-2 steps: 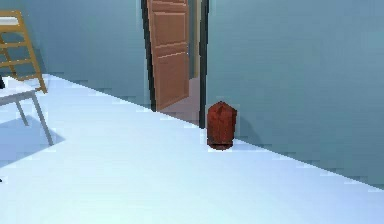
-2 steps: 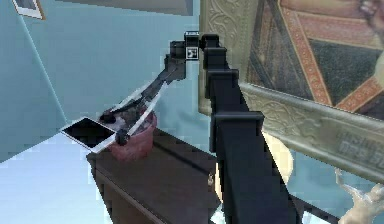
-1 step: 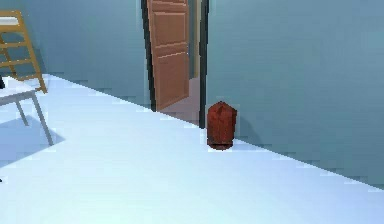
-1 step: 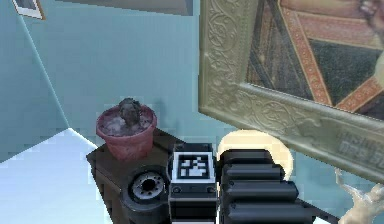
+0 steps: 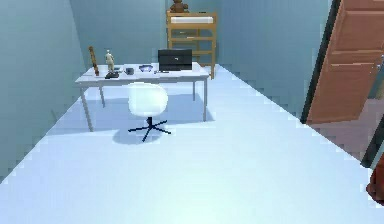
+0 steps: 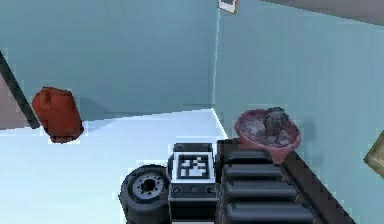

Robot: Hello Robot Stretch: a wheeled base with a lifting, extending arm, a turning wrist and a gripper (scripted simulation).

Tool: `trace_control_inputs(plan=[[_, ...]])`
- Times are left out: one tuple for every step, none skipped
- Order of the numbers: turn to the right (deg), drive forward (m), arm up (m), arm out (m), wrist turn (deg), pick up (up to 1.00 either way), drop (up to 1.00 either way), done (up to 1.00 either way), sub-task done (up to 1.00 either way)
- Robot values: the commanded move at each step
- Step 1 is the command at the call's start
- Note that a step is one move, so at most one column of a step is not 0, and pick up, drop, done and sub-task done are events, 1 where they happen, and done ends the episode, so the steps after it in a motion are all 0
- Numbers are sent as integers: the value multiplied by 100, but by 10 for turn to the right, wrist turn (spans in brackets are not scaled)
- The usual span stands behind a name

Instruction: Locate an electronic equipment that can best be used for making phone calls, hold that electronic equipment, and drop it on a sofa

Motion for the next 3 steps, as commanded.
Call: trace_control_inputs(plan=[[-90, 0, 0, 0, 0, 0, 0, 0, 0], [0, 5, 0, 0, 0, 0, 0, 0, 0], [450, 0, 0, 0, 0, 0, 0, 0, 0]])
